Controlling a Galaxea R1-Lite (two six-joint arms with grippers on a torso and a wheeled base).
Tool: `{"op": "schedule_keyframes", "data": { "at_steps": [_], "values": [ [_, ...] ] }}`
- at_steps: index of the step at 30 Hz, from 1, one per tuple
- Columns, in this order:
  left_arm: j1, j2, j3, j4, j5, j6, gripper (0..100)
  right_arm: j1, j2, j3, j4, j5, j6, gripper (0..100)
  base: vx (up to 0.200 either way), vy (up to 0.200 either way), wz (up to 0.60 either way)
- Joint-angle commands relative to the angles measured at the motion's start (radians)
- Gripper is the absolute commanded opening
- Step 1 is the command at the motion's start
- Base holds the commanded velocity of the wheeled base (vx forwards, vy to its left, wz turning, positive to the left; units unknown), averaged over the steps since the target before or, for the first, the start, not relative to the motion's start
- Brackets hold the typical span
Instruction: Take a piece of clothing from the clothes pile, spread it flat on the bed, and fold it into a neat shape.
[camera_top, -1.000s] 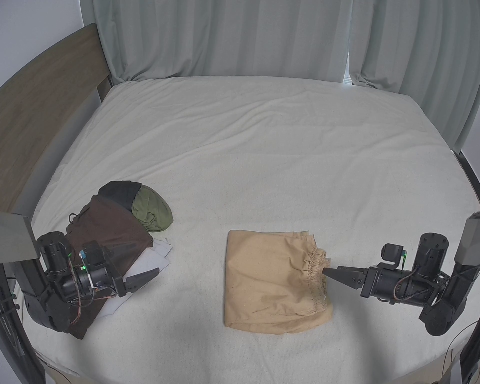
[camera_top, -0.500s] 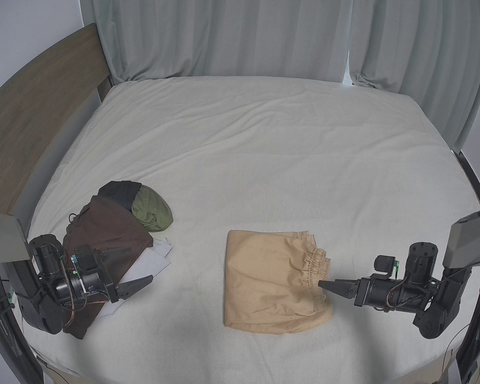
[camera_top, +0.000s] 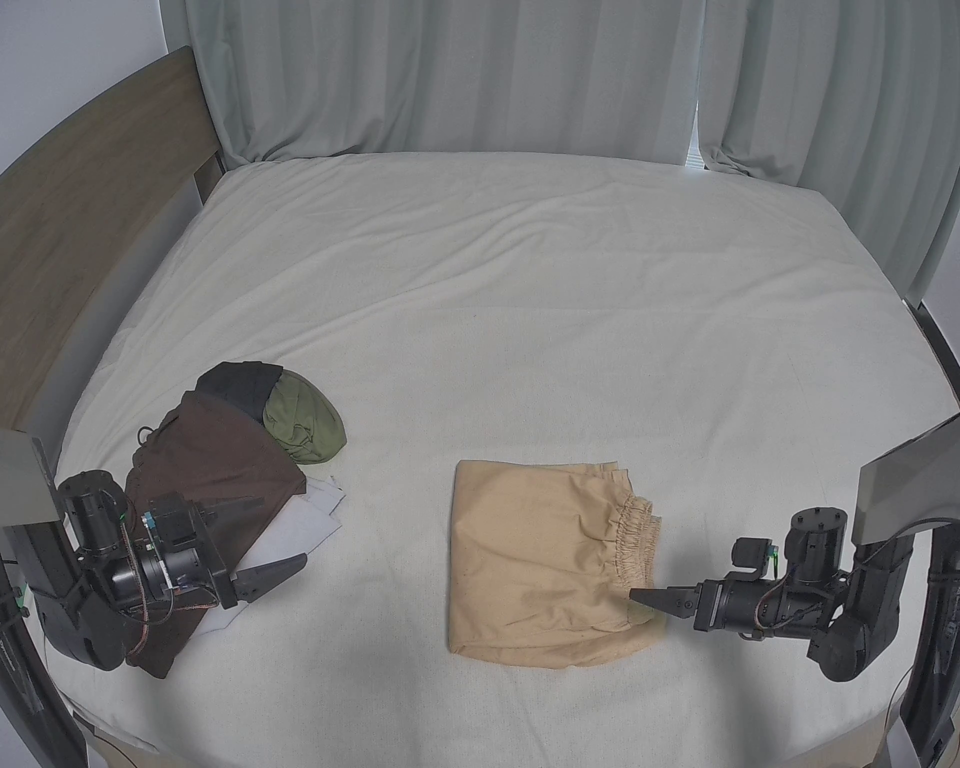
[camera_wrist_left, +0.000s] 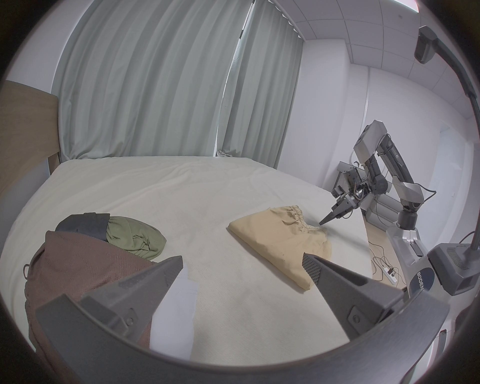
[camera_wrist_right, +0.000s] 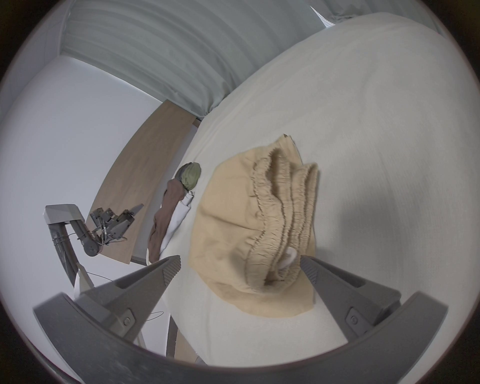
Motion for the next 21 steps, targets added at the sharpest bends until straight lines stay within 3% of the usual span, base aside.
{"op": "schedule_keyframes", "data": {
  "at_steps": [1, 21],
  "values": [
    [0.002, 0.002, 0.001, 0.000, 0.000, 0.000, 100, -0.010, 0.083, -0.021, 0.000, -0.013, 0.000, 100, 0.000, 0.000, 0.00],
    [-0.007, -0.002, 0.016, 0.000, 0.001, 0.000, 100, 0.002, 0.185, -0.086, 0.000, -0.013, 0.030, 100, 0.000, 0.000, 0.00]
  ]
}}
